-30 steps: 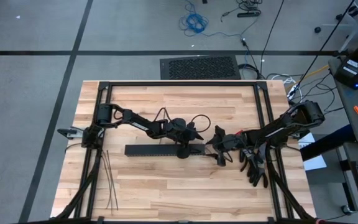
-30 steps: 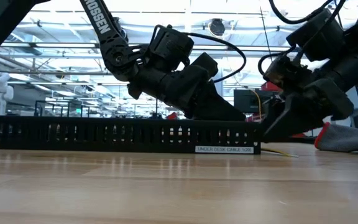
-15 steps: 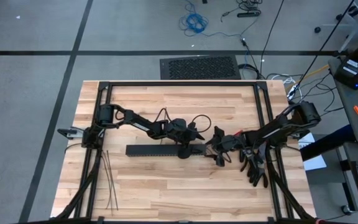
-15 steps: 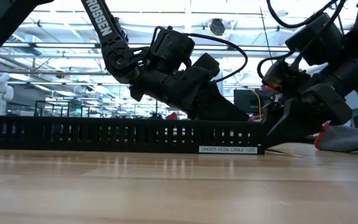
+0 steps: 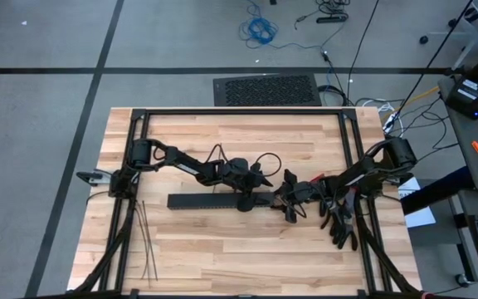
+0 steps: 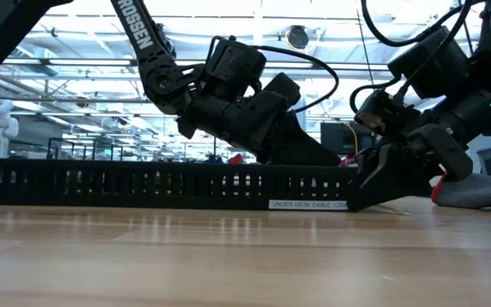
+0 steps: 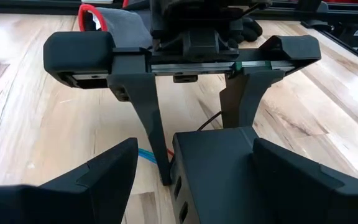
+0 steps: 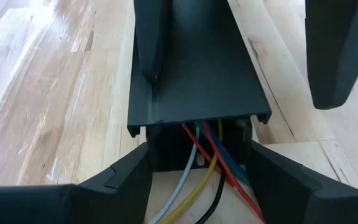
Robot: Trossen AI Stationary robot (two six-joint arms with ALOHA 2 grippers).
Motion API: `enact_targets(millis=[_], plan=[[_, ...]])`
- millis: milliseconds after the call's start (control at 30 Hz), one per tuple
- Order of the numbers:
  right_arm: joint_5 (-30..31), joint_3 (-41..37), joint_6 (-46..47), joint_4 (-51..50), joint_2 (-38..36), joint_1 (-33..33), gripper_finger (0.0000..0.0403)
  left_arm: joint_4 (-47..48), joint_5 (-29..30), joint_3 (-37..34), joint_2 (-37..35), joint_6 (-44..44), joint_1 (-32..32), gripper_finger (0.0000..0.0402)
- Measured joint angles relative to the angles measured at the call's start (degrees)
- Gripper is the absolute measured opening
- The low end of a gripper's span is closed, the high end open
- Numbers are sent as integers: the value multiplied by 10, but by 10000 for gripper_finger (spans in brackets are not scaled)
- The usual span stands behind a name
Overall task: Ziptie cables
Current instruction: Close the black cable duct
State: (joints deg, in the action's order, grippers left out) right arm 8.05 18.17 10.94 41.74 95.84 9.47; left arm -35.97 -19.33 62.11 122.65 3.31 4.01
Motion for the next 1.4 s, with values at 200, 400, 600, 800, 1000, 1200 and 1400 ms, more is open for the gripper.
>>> enact_targets(millis=[200, 400, 600, 800, 1000, 1200, 1400], plan=[[-1, 0, 3, -1, 1, 0, 221, -7, 0, 0, 0, 0, 0, 313], [-3, 0, 3, -2, 1, 0, 224, -10, 0, 0, 0, 0, 0, 313], [-5, 1, -3, -3, 2, 1, 241, -9, 0, 0, -1, 0, 0, 313], [-8, 0, -11, -2, 2, 4, 284, 31, 23, -1, -34, 23, -1, 313], [-8, 0, -11, 1, 2, 4, 304, 101, 70, -2, -84, 62, -1, 313], [-12, 0, -12, -14, -15, 5, 306, 111, 91, -1, -112, 63, -13, 313], [-12, -2, -9, -86, -112, 28, 306, 182, 223, 0, -210, 71, -36, 313]])
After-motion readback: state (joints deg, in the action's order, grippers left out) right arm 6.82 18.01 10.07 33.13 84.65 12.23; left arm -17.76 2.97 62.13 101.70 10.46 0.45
